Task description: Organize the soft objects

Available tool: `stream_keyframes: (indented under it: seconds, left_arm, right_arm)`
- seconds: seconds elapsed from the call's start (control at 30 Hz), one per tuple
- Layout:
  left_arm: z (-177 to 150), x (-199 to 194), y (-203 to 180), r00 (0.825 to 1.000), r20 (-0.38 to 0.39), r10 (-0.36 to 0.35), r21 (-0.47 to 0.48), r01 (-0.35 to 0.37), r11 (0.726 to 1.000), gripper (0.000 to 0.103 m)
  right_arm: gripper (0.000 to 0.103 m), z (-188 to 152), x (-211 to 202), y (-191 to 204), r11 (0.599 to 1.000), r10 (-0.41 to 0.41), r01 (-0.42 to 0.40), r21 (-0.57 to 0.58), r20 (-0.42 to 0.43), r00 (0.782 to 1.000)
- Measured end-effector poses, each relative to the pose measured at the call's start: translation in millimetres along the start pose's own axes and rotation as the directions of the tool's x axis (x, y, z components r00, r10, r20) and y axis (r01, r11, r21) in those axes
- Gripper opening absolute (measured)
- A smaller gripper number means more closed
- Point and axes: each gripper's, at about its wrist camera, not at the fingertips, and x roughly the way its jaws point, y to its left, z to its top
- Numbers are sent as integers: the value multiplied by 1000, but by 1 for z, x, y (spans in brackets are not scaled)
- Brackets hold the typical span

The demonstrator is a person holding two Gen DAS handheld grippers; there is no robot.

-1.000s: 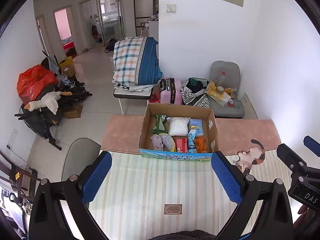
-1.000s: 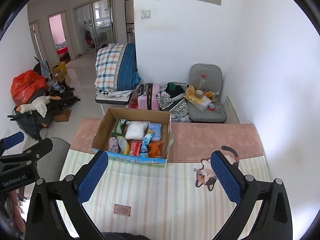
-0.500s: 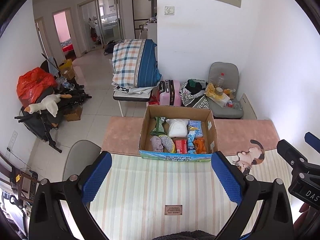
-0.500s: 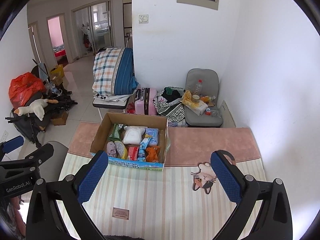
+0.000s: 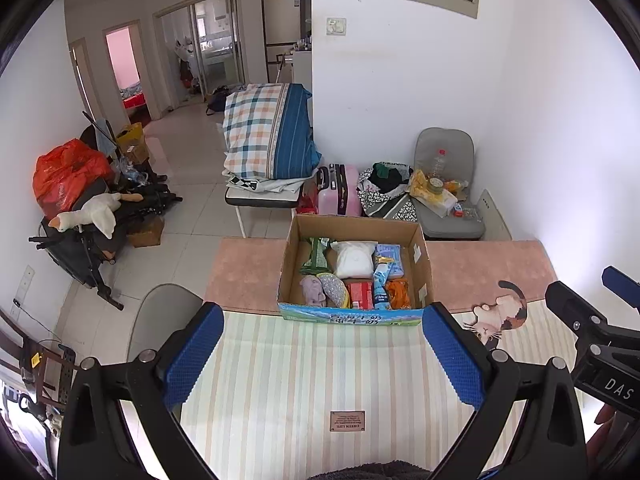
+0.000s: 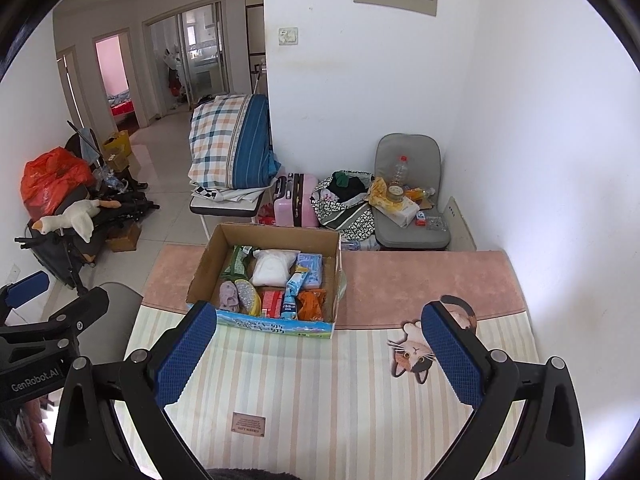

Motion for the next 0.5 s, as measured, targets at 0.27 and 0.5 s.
stream_keyframes:
  seconds: [0.27,0.5]
  left_arm:
    - [1,-2,2,1000,-1,-5,4,5,1000,102]
    - [3,-5,1,1000,2,-4,5,4,1000,102]
  right_arm:
    - [103,-3,-3,0,1000,-12,12,3,8,1000]
    - [103,-3,-3,2,1000,-13,13,5,9,1000]
